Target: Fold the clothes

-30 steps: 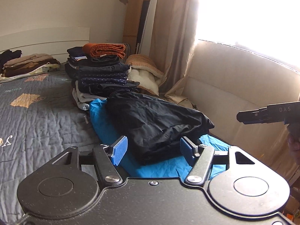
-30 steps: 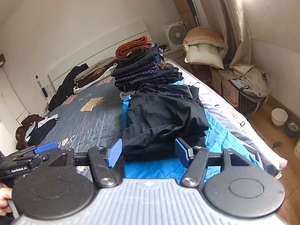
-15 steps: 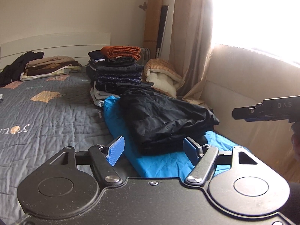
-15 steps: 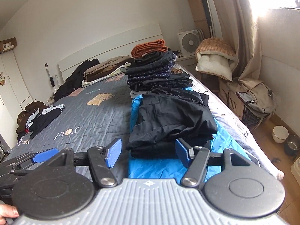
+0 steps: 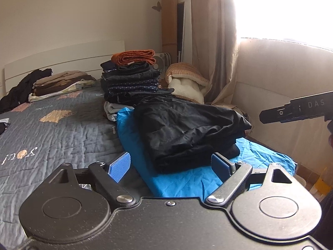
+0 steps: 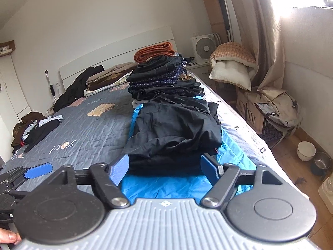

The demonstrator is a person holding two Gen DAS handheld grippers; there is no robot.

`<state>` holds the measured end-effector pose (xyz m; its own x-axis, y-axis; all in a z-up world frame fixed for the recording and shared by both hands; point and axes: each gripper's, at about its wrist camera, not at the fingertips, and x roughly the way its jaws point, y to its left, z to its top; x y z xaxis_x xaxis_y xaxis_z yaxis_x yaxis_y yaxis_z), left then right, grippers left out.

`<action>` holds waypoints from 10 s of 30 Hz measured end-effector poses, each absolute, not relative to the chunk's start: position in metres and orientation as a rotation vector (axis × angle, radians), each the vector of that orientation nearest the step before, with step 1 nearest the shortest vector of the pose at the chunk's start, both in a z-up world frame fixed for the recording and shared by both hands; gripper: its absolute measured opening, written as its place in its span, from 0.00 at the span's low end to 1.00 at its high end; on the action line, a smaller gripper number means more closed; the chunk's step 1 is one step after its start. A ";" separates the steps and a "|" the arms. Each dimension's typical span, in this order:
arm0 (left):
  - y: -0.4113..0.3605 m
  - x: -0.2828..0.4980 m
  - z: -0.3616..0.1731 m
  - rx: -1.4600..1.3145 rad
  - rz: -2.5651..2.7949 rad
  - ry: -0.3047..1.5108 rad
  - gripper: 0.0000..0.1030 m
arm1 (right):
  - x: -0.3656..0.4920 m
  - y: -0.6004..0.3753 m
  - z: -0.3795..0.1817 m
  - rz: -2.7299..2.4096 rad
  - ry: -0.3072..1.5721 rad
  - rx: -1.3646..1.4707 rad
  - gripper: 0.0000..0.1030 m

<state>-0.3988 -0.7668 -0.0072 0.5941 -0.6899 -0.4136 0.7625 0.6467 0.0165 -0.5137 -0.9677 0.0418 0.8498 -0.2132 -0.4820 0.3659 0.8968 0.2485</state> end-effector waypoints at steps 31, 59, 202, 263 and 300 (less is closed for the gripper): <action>-0.843 -0.379 0.012 0.151 -0.705 0.429 0.81 | -0.469 -1.026 0.065 -0.150 0.552 0.204 0.74; -0.899 -0.328 -0.020 0.536 -0.788 0.515 0.70 | -0.335 -1.125 0.062 -0.027 0.691 0.137 0.75; -0.917 -0.303 -0.035 0.406 -1.038 0.493 0.55 | -0.262 -1.208 0.037 0.052 0.685 0.329 0.57; -0.862 -0.186 -0.095 -0.598 -1.207 1.105 0.62 | -0.398 -1.152 -0.093 0.285 0.751 0.777 0.33; -0.943 -0.037 -0.056 -0.735 -1.222 1.023 0.82 | -0.394 -1.169 0.006 0.448 0.594 0.643 0.51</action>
<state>-0.0374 -0.9428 -0.0561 0.0244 -0.9734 -0.2279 0.3958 0.2188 -0.8919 -0.3937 -1.1691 0.0064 0.7446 0.5554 -0.3701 -0.2033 0.7169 0.6669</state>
